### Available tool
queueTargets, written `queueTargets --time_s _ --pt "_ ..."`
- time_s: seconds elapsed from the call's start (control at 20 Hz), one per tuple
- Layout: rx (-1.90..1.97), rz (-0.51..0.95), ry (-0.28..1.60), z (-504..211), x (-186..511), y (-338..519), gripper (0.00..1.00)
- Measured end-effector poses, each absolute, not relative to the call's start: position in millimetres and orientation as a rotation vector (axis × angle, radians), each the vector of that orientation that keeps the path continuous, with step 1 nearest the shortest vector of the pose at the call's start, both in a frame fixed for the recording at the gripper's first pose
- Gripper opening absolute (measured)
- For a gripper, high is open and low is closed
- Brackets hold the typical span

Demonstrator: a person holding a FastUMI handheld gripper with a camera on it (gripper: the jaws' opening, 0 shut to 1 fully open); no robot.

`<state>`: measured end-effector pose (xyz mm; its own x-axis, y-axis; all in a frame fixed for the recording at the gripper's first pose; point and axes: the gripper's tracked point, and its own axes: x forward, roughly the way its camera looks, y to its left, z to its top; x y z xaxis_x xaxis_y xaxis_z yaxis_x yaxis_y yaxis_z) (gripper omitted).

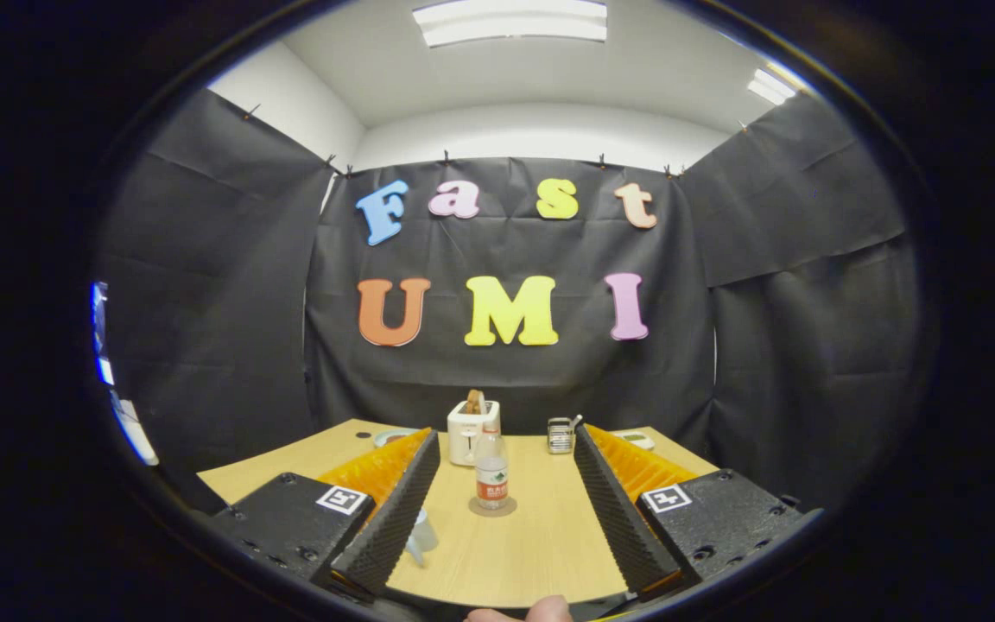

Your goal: Take the bottle from table, then pour the juice into the cup, finally place the bottle on the coaster

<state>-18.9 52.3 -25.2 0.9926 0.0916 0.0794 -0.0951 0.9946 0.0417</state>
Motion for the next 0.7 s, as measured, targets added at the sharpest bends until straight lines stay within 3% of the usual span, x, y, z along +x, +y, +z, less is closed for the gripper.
queueTargets --time_s 0.7 --pt "0.055 0.103 -0.076 -24.5 -17.6 58.4 1.00"
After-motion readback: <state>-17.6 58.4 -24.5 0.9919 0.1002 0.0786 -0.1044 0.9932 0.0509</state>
